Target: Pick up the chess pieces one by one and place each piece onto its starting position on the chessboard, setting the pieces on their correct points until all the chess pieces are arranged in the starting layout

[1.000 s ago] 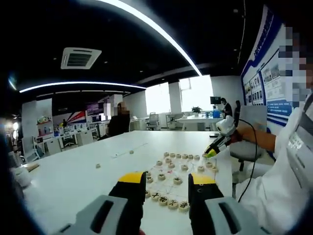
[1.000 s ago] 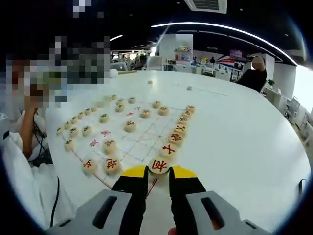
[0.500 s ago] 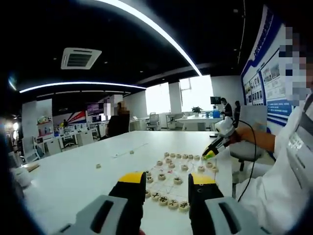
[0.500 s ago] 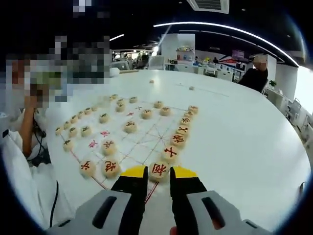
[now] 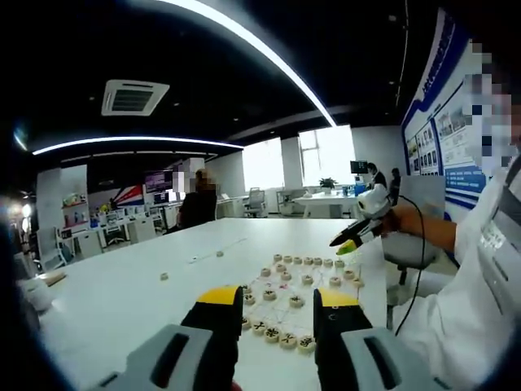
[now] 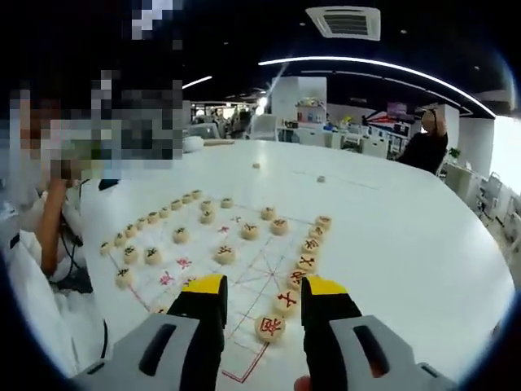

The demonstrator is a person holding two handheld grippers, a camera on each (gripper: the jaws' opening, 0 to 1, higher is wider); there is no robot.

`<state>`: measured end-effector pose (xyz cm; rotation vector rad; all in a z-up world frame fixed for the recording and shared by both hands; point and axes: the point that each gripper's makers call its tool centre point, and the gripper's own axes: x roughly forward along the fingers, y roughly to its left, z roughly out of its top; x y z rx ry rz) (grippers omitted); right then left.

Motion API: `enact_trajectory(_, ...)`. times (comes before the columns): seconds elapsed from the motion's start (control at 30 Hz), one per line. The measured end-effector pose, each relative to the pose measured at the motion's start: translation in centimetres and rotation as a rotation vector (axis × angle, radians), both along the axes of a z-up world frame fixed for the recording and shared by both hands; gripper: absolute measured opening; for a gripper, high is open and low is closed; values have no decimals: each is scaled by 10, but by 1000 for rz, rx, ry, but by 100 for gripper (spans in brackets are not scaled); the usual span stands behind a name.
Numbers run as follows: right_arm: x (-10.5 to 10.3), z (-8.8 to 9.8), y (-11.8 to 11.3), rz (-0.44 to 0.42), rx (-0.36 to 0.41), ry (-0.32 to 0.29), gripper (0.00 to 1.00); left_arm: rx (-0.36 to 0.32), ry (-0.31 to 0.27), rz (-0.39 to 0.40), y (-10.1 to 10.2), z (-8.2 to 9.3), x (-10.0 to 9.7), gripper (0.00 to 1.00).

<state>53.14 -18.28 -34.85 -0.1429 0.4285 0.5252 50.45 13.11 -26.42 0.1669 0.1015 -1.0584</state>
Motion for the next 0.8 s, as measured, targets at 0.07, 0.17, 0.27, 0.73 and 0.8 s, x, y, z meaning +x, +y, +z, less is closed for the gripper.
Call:
enact_trajectory(0.07, 10, 9, 8, 7, -1, -16, 37, 1, 0, 5, 1, 0, 1, 36)
enact_trajectory(0.17, 30, 22, 23, 39, -24, -37, 37, -3, -1, 14, 4, 1, 2, 36)
enact_trajectory(0.27, 55, 34, 41, 59, -22, -44, 37, -8, -3, 23, 7, 2, 3, 36)
enact_trajectory(0.73, 150, 50, 180, 202, 61, -32, 39, -2, -18, 122, 34, 6, 17, 36)
enact_trajectory(0.8, 172, 44, 198, 203, 42, -33, 39, -1, -21, 126, 36, 6, 17, 36)
